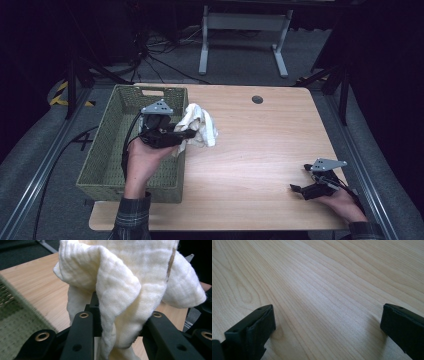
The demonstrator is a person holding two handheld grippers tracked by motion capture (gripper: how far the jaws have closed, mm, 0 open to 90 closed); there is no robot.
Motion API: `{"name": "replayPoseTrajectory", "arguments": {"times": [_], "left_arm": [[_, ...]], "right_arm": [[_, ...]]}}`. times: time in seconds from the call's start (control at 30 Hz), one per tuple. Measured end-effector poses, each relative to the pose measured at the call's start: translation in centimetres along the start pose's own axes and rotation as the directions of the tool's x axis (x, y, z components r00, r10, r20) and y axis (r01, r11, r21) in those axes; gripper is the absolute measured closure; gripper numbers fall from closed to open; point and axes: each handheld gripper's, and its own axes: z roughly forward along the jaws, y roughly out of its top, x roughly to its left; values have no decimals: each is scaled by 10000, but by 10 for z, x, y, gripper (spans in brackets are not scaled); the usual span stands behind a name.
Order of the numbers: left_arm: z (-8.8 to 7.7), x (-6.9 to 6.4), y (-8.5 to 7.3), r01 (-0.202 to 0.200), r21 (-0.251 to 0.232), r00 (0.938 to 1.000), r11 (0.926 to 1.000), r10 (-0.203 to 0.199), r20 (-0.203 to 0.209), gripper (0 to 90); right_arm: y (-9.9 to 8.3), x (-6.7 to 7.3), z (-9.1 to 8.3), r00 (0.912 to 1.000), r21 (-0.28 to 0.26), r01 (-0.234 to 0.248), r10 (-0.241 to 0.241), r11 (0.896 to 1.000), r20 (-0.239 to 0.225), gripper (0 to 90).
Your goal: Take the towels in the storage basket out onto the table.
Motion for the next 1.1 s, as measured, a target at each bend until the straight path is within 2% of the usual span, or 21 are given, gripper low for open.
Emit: {"name": "replayPoseTrajectory", "arguments": {"times": [0.4, 0.73, 0.77, 1.1], "left_arm": [[33, -21, 15, -394, 56, 9966, 9992, 389, 724, 707], [59, -33, 21, -433, 57, 9944, 9990, 426, 970, 706], [66, -36, 22, -459, 65, 9930, 9989, 449, 1091, 706], [97, -50, 24, -663, 150, 9872, 9977, 634, 1466, 706]], "right_arm": [[0, 0, 0, 10000, 8, -10, 10, 10000, 1, 0], [0, 0, 0, 10000, -7, 22, -22, 10000, 18, 0], [0, 0, 0, 10000, 2, 8, -8, 10000, 12, 0], [0, 0, 0, 10000, 2, 7, -7, 10000, 12, 0]]}}
